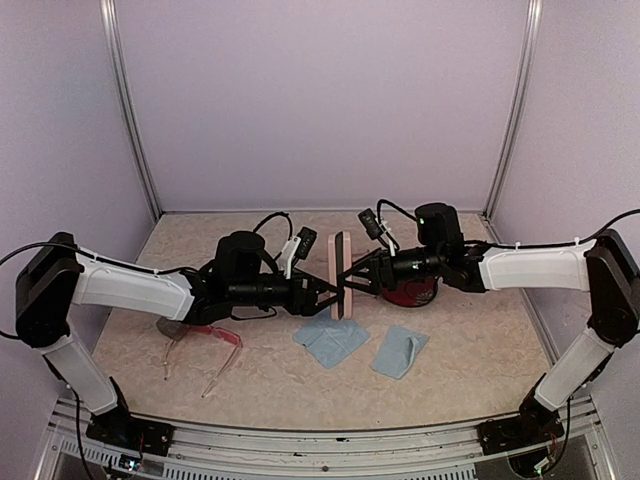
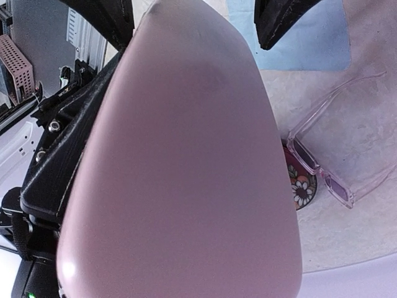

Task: Organize the sunglasses
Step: Open the sunglasses case, then place the opened sunglasses case at the center of the board.

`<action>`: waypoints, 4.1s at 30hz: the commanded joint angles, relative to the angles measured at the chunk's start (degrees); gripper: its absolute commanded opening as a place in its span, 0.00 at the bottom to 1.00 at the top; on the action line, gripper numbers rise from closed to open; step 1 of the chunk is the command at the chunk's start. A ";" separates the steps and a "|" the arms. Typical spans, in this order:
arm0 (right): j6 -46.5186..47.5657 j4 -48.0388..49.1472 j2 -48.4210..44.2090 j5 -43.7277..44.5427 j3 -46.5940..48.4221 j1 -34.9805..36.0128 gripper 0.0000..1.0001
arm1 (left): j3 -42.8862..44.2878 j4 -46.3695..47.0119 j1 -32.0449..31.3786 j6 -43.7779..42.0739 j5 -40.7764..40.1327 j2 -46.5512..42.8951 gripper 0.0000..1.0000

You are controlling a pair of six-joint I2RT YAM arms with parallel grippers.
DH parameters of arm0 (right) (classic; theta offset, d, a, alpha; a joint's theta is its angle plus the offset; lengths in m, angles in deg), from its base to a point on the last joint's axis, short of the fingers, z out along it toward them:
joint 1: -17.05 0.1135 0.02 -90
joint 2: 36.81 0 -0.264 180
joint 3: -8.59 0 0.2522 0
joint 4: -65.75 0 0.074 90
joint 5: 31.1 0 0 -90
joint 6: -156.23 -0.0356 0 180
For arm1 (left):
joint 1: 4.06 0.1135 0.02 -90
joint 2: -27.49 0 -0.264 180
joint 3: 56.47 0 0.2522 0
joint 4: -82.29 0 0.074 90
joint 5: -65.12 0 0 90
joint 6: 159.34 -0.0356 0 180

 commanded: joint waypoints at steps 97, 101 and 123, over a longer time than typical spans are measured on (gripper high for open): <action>-31.30 1.05 41.95 -10.18 35.84 6.21 0.57 | -17.34 -19.81 13.96 6.52 -33.66 -38.21 0.85; -31.71 0.82 42.70 -10.25 36.01 5.29 0.65 | -17.24 -19.82 13.95 6.34 -33.69 -38.53 0.85; -27.51 -5.19 44.44 -7.52 39.15 2.86 0.97 | -17.55 -19.39 13.99 6.32 -33.66 -37.76 0.85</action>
